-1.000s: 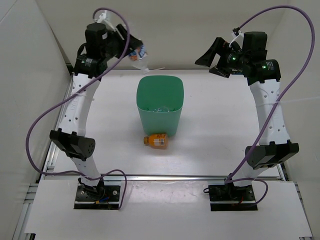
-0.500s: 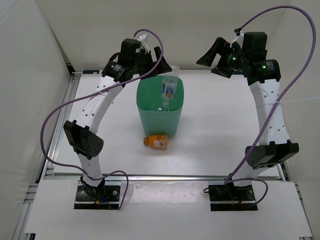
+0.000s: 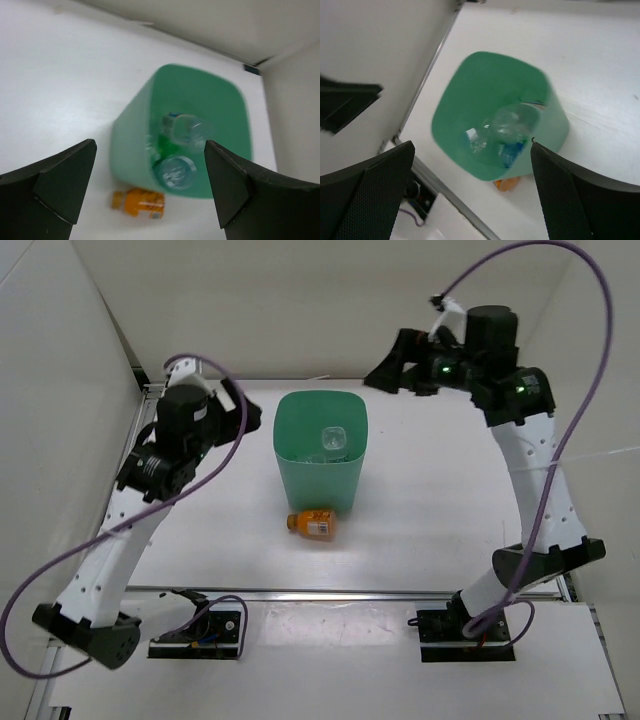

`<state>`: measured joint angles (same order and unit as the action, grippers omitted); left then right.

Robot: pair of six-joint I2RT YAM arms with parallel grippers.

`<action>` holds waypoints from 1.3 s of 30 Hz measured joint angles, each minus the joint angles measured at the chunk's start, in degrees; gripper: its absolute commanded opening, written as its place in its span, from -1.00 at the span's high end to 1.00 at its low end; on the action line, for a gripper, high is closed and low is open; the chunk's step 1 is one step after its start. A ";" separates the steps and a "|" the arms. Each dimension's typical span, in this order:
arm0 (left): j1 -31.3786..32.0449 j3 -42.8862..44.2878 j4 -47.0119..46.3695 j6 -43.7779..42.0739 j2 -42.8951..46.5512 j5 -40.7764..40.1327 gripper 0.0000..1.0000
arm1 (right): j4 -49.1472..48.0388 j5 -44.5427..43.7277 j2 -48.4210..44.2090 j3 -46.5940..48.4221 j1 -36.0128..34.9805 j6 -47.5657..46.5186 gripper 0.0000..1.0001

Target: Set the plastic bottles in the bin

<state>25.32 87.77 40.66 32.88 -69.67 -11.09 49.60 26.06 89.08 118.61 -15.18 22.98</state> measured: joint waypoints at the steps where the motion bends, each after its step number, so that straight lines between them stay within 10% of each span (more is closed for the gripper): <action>1: -0.52 -3.19 0.07 0.55 2.60 -1.25 -1.00 | -0.02 -0.55 0.00 1.11 -3.48 -1.55 -1.00; 7: -3.67 -20.87 4.96 3.65 11.47 -7.78 -1.00 | 4.37 -7.41 3.69 9.77 -33.62 -11.87 -1.00; 15: -5.60 -30.47 10.67 4.74 21.44 -14.21 -1.00 | 12.66 -26.03 11.04 -9.44 -57.92 -14.64 -1.00; 29: -7.52 -36.20 18.10 13.31 29.07 -19.12 -1.00 | 15.39 -64.26 21.99 -25.99 -64.72 -9.64 -1.00; 39: -7.52 -37.68 21.31 16.74 36.28 -19.06 -1.00 | 5.92 -76.17 24.52 -34.62 -65.16 -9.94 -1.00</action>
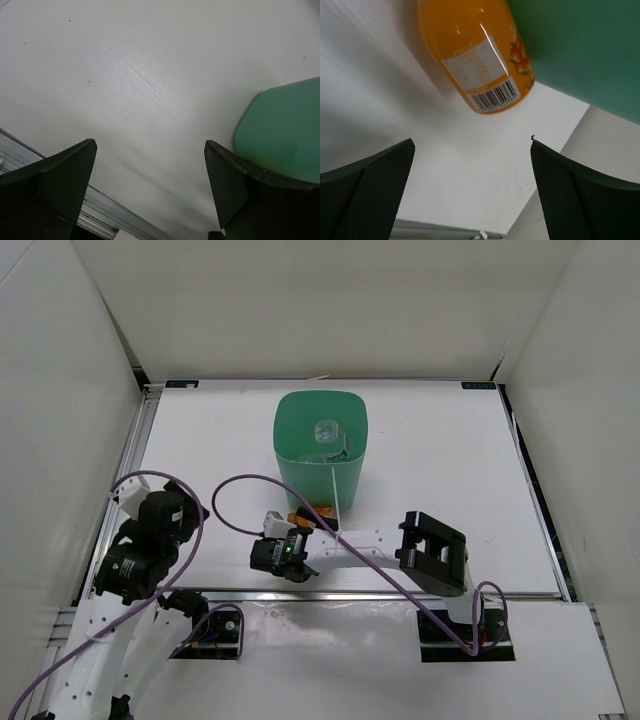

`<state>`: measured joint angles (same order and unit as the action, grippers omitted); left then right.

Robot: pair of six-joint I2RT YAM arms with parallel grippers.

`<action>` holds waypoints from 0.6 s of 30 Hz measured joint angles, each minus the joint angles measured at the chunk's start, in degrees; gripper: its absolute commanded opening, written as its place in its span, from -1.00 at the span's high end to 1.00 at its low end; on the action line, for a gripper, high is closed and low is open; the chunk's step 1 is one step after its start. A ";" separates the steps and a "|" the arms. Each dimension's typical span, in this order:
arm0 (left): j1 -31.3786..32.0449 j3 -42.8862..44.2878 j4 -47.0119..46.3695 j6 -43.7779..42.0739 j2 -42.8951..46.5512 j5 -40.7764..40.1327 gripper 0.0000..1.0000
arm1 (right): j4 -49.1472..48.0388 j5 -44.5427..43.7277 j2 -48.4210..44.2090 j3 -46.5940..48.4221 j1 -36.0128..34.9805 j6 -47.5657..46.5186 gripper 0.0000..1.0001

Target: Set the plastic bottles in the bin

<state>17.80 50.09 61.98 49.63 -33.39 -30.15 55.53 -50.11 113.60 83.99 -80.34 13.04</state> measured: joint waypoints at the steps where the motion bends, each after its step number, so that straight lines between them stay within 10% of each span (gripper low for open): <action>1: 0.00 0.00 0.04 -0.02 0.87 0.09 -1.00 | -1.95 -0.59 0.17 -0.66 -0.20 -0.76 -1.00; 18: 0.11 2.54 13.55 19.21 14.67 -9.20 -1.00 | -20.92 -3.96 4.00 -3.15 -0.50 -12.04 -1.00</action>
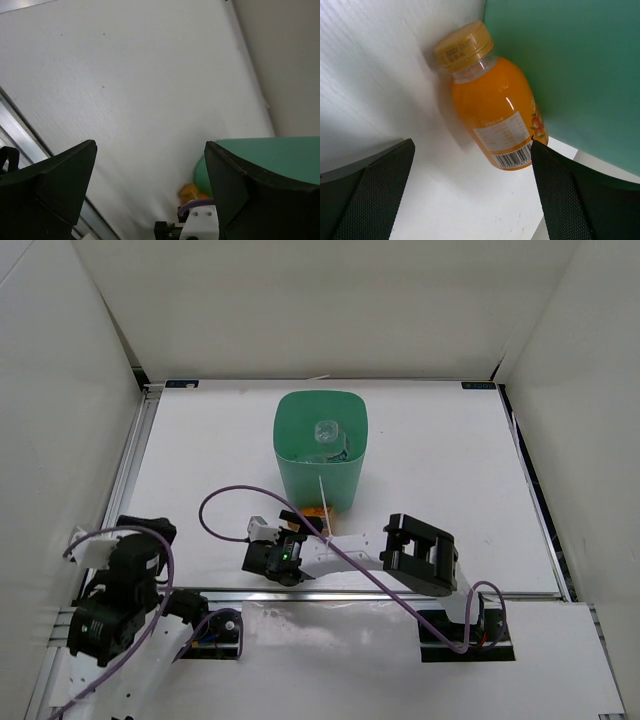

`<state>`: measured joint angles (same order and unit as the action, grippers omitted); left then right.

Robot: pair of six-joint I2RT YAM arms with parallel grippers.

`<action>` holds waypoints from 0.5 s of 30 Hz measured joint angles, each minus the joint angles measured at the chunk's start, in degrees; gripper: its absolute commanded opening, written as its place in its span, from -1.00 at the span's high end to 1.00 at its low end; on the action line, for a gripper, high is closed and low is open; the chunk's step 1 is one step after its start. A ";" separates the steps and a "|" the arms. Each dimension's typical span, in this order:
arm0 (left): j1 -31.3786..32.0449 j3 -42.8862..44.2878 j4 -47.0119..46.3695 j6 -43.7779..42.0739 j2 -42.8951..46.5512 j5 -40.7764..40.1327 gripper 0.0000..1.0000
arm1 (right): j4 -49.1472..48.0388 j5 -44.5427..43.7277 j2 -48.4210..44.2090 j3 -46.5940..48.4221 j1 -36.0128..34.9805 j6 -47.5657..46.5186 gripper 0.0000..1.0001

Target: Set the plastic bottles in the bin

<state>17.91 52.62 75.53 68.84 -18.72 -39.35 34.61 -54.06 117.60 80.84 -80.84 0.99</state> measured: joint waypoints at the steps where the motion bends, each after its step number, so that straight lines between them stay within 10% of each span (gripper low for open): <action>1: 0.00 -0.55 -0.04 1.27 2.40 -0.44 -1.00 | -0.46 -0.04 0.00 0.00 0.15 -0.17 -1.00; 15: 3.72 -2.99 1.62 6.47 10.34 -1.86 -1.00 | -5.84 -0.04 2.49 1.53 5.11 -4.85 -1.00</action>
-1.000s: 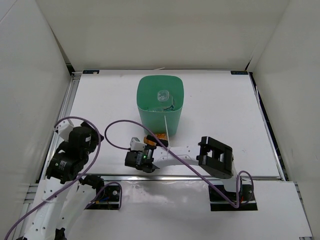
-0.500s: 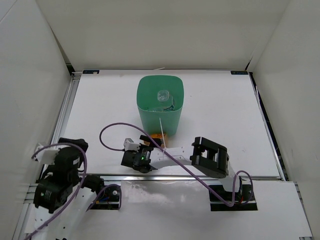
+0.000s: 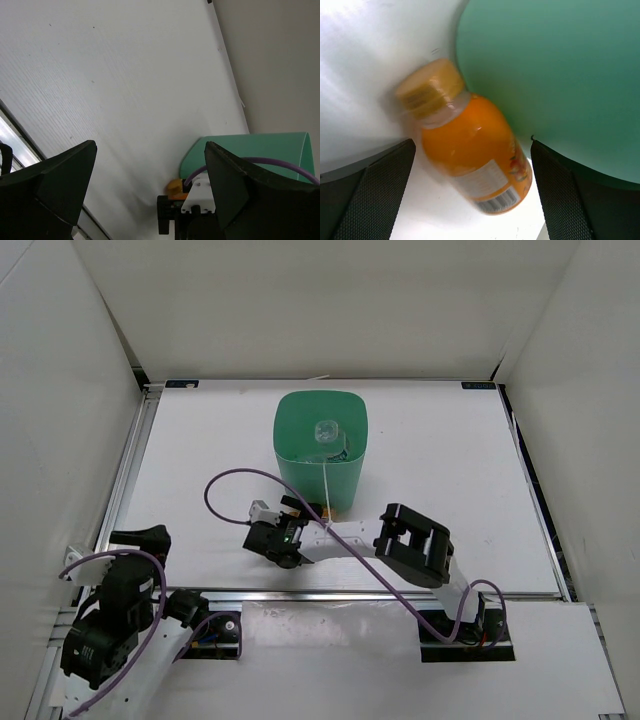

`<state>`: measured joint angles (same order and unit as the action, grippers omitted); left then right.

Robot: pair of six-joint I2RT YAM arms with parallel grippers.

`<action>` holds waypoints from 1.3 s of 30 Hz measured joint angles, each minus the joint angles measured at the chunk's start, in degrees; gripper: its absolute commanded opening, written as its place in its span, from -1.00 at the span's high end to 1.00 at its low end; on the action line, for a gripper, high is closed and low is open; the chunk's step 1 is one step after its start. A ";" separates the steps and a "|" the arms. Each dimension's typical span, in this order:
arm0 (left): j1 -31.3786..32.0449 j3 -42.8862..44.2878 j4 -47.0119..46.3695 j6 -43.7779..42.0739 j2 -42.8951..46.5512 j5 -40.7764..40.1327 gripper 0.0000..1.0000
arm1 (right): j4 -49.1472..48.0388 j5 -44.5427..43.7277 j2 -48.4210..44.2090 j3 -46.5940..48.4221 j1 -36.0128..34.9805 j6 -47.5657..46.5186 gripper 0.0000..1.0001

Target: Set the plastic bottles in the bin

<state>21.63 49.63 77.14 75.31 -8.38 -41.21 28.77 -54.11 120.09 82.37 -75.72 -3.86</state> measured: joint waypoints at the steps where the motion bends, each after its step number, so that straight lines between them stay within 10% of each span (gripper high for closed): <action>1: 0.00 -0.04 0.00 0.04 -0.02 0.00 -1.00 | -0.28 0.02 0.04 0.07 0.44 -0.11 -1.00; 11: 0.55 -0.09 0.00 0.35 0.02 0.02 -1.00 | 0.57 5.60 0.07 1.44 3.61 0.94 -0.68; 17: 0.63 -0.37 0.02 0.42 1.46 0.00 -1.00 | 5.77 10.60 0.07 3.61 3.96 5.57 0.21; 30: 0.63 -0.42 0.02 0.81 3.28 -0.79 -1.00 | 25.31 21.05 -6.16 31.17 1.64 16.98 0.49; 39: 0.63 -0.42 0.04 0.74 -6.91 -1.27 -1.00 | 21.59 19.19 -16.61 50.18 6.93 12.59 0.42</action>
<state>22.26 49.21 77.19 76.05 -15.29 -42.48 50.37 -34.92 103.48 132.55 -68.79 8.73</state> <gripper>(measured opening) 0.998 0.650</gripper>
